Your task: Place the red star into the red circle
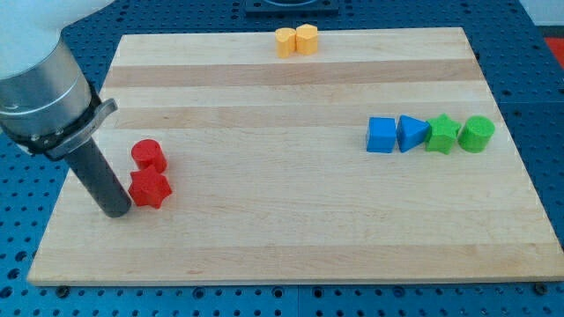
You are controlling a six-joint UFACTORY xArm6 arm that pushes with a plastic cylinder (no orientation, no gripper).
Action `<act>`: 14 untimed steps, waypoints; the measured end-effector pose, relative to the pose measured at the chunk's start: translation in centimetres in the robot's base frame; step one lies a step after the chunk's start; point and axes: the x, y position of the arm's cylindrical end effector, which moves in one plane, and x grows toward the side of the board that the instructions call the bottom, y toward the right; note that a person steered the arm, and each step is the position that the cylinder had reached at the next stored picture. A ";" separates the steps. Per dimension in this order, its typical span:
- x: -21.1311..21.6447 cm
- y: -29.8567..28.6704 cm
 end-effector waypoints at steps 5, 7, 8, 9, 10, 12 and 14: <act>-0.8 5.5; 1.3 4.1; 1.3 0.3; 0.5 -2.1; -1.7 -1.3; -4.2 5.1; -1.3 5.8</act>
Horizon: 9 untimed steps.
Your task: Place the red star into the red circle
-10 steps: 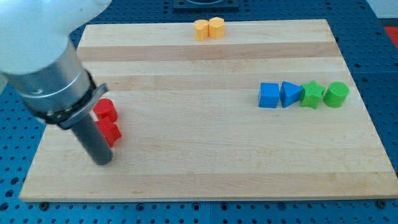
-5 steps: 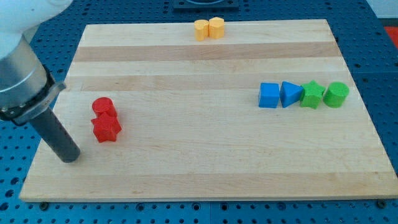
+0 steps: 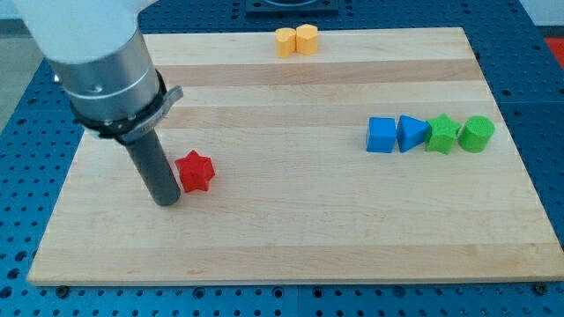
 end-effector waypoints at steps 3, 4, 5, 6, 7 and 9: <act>-1.6 4.8; -3.0 4.8; -4.1 4.7; -4.8 4.6; -4.8 4.6; -4.8 5.8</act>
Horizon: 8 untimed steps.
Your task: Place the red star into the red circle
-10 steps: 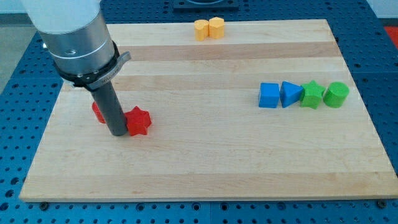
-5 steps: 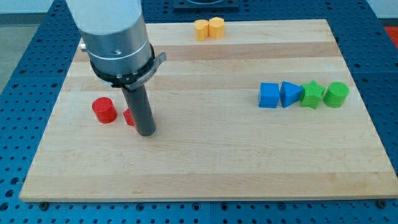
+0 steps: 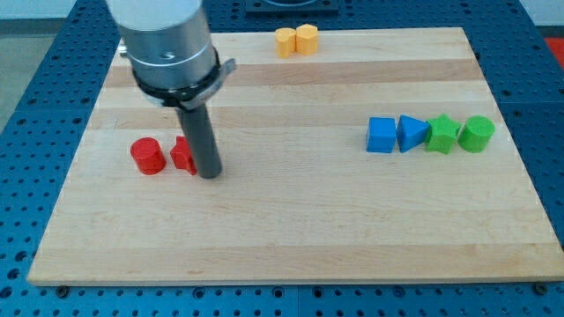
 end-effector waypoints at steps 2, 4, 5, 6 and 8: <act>-2.0 2.4; -1.7 -1.3; -1.4 -2.7; -0.4 -3.1; -1.4 -3.1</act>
